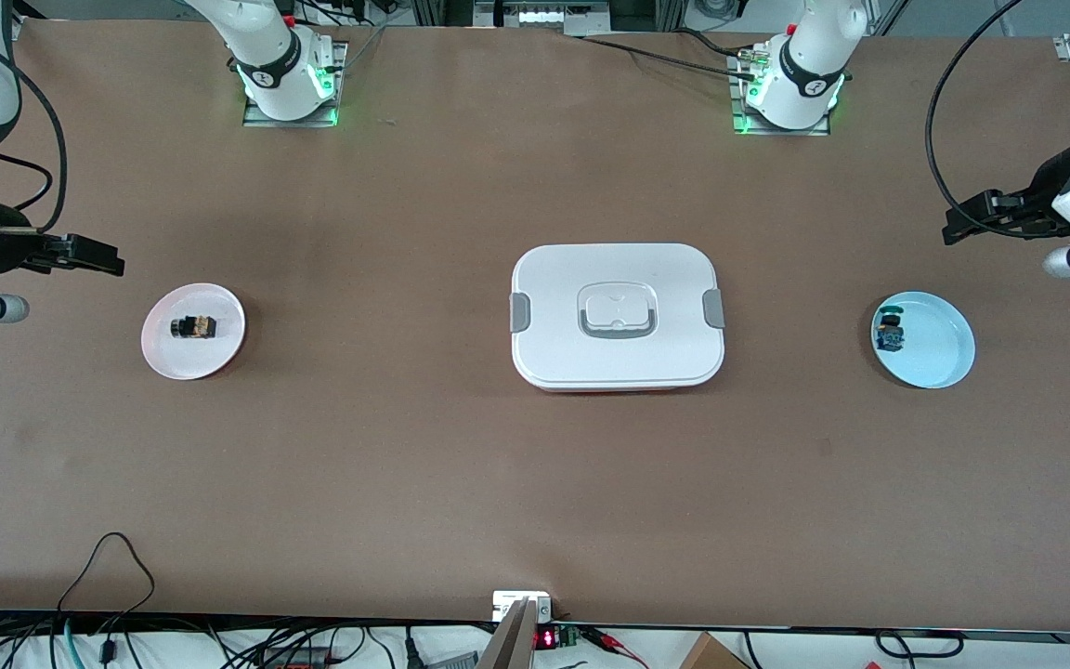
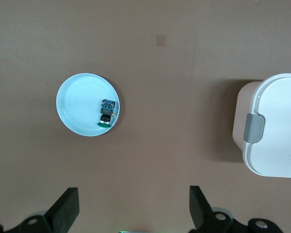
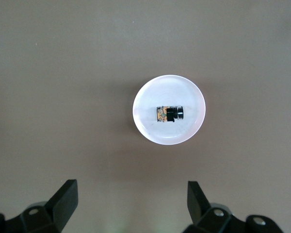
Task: Transfer orange switch to right arm and place
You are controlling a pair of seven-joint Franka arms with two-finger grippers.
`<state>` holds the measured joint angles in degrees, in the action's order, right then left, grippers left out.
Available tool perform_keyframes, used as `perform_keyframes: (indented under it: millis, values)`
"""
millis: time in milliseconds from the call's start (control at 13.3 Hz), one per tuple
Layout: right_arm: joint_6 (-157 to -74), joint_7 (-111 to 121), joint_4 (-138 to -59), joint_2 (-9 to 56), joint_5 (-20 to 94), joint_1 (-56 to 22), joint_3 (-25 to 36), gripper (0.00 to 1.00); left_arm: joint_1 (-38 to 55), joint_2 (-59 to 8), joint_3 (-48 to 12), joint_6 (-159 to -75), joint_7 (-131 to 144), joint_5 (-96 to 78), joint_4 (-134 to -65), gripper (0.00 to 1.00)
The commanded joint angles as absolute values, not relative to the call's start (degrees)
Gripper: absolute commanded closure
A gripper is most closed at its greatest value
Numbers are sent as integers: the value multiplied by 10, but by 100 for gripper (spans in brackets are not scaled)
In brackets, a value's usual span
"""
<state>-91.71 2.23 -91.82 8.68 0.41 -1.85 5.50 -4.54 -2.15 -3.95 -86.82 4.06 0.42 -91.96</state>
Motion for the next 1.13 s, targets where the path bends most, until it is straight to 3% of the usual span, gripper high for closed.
perform_keyframes:
  millis: [0, 300, 526, 1051]
  values:
    - [-960, 14, -993, 30, 6, -19, 54, 0, -44, -34, -43, -875, 40, 18, -913, 0]
    - [-963, 24, -977, 37, -18, -20, 52, 0, -50, -45, -43, -875, 42, 18, -897, 0]
    - [-957, 25, -922, 47, -13, -20, 53, 0, -49, -42, -45, -875, 47, 21, -890, 0]
    - [-925, 29, -916, 32, -11, -27, 55, 0, -49, -39, -45, -870, 47, 14, -878, 0]
